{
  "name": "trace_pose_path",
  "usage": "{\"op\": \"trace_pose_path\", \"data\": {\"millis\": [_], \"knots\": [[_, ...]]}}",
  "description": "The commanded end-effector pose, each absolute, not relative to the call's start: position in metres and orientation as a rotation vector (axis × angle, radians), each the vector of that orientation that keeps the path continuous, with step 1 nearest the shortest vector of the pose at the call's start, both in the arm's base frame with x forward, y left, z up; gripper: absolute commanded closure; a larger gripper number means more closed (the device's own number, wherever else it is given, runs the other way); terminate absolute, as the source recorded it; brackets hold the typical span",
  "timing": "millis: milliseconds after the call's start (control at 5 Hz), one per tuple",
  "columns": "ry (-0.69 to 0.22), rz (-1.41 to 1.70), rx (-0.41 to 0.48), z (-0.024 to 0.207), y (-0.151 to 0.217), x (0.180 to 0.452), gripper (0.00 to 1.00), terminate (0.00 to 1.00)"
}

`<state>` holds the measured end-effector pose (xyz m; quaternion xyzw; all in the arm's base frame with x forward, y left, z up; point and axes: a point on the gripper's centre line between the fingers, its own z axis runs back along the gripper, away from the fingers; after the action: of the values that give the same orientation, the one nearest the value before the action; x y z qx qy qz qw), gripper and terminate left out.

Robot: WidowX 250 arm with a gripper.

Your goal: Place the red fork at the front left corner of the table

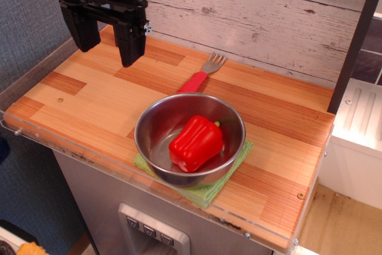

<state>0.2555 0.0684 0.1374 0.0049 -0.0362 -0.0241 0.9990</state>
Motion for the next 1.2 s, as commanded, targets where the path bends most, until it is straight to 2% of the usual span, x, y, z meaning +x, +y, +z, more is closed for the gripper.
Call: {"op": "trace_pose_path", "data": {"millis": [0, 400, 600, 800, 1000], "knots": [[-0.072, -0.048, 0.010, 0.137, 0.068, 0.255, 0.00, 0.00], [-0.085, 0.039, 0.030, 0.130, 0.070, 0.312, 0.00, 0.00], [-0.095, 0.051, 0.034, 0.107, 0.058, 0.337, 0.00, 0.00], [-0.071, 0.056, 0.057, 0.071, 0.045, 0.353, 0.00, 0.00], [-0.094, 0.099, 0.047, 0.046, 0.039, 0.364, 0.00, 0.00]]}}
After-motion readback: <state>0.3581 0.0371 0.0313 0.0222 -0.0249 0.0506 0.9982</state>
